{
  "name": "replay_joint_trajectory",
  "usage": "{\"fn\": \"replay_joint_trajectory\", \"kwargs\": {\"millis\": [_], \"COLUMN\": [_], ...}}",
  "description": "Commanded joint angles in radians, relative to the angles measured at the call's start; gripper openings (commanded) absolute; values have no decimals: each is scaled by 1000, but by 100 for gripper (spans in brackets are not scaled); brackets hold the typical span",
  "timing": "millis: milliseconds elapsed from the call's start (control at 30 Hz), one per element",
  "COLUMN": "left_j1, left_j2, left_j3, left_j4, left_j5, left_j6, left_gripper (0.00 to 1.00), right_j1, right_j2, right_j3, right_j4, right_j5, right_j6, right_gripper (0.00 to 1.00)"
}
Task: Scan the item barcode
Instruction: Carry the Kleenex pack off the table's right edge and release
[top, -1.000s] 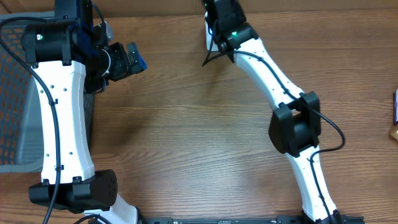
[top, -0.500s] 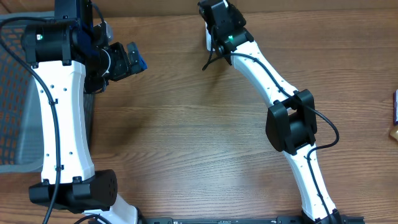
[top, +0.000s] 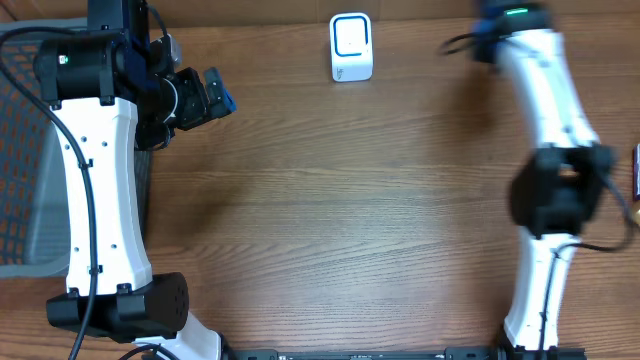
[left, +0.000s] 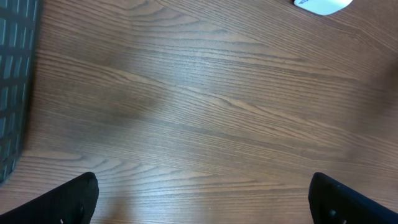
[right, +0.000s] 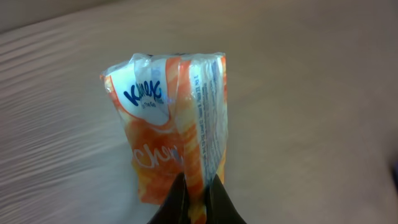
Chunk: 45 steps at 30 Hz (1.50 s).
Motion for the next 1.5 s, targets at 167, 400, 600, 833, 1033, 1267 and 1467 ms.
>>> {"fn": "replay_joint_trajectory", "kwargs": {"millis": [167,400,600,833,1033,1267,1467], "left_j1": [-6,-6,-6,-6,-6,-6,-6], "left_j2": [11,11,11,11,11,11,11], "left_j3": [0,0,0,0,0,0,0], "left_j4": [0,0,0,0,0,0,0], "left_j5": [1,1,1,1,1,1,2], "left_j6": [15,15,15,15,15,15,15], "left_gripper": [100,100,100,100,100,100,100], "right_j1": [-285,-438,-502,-522,-515,-499,-457], "right_j2": [-58,-56,-56,-57,-105,-291,-494], "right_j3": [-8,-113,-241,-276,-268,-268,-268], "right_j4": [-188,-198,-169,-179,-211,-242,-317], "right_j5": [-159,-165,-178,-178,-178,-274,-409], "right_j6": [174,174,174,174,174,175,174], "right_gripper": [4,4,4,57,80,90,90]}}
